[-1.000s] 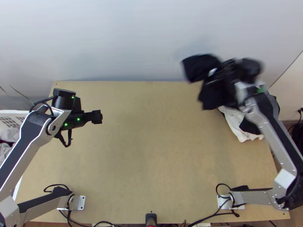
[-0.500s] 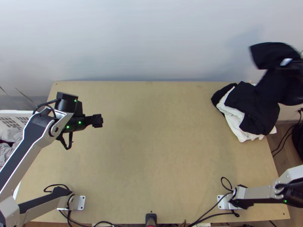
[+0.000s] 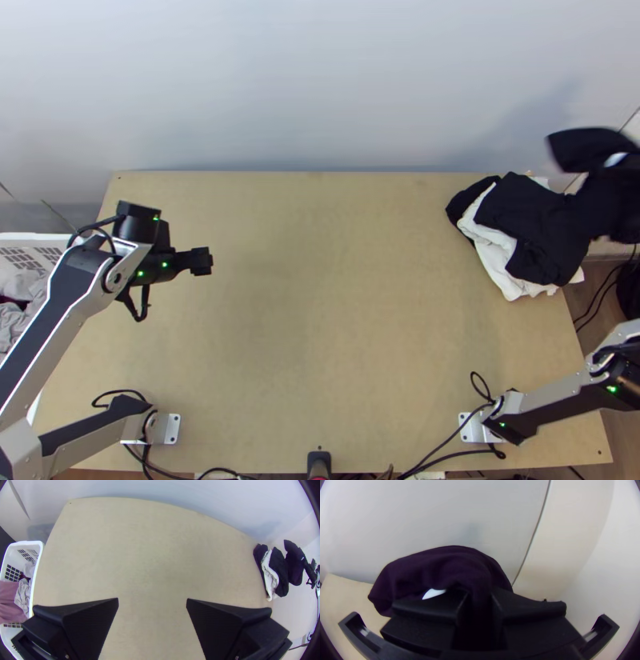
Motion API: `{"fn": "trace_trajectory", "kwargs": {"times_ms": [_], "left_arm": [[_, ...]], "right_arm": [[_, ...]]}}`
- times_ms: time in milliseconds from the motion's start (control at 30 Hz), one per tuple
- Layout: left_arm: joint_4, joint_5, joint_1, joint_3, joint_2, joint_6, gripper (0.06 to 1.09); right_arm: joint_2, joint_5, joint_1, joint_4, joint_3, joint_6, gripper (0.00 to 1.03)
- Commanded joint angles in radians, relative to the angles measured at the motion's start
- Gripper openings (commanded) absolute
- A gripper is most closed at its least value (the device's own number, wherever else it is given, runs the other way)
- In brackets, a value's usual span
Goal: Fold the t-shirt
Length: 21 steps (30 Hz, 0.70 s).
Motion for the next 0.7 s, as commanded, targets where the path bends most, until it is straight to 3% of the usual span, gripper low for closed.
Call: {"fn": "trace_trajectory", "kwargs": {"times_ms": [0,100,233,567,667], "left_arm": [[-0.003,0.0,0.063,-0.037,-0.037,0.028,1.05],[-0.005,0.0,0.093,-0.048,-0.054,0.045,1.05],[-0.006,0.002,0.132,-0.065,-0.069,0.069,1.05],[0.007,0.008,0.121,-0.065,-0.054,0.066,1.05],[0.007,0.006,0.11,-0.066,-0.051,0.066,1.05]], "right_arm": [[0.005,0.07,0.181,0.083,-0.193,0.063,0.03],[-0.014,0.11,0.267,0.086,-0.208,0.098,0.03],[-0.054,0.114,0.291,0.084,-0.223,0.152,0.03],[-0.158,0.11,0.247,0.096,-0.584,0.089,0.03],[-0.162,0.093,0.212,0.115,-0.63,0.1,0.34]]}}
